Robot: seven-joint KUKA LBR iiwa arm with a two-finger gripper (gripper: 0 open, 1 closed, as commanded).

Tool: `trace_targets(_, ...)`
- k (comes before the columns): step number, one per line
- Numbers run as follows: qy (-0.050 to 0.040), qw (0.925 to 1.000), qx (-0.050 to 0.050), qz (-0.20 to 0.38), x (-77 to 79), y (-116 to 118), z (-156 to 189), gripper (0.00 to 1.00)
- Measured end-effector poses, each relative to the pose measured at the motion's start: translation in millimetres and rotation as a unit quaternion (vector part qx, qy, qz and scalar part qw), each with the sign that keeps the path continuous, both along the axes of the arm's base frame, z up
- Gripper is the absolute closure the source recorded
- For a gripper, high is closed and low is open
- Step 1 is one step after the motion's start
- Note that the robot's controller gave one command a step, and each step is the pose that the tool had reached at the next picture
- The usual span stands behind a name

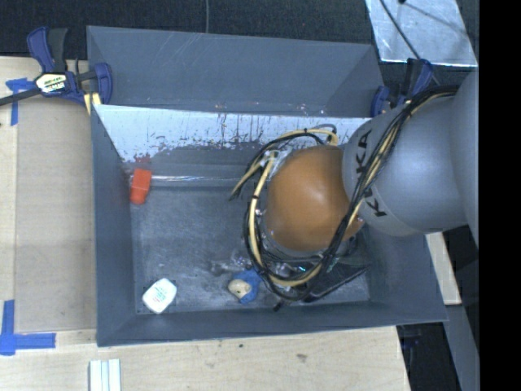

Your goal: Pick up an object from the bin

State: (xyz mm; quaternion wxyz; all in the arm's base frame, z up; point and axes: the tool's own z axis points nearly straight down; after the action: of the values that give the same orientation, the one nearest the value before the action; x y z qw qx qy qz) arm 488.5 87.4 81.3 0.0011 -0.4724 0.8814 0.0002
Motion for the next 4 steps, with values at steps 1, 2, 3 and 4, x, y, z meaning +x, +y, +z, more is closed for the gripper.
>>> trace_targets(1,-0.0023,0.9941,0.0,0.109,54.5,-6,17,0.0)
trace_targets(2,0.0022,0.9856,0.0,0.169,-0.9,-18,-13,0.0)
trace_targets(3,-0.0001,0.9855,0.0,0.17,0.9,-18,-11,1.0)
trace_targets(4,-0.0049,0.9842,-0.001,0.177,29.8,-18,73,1.0)
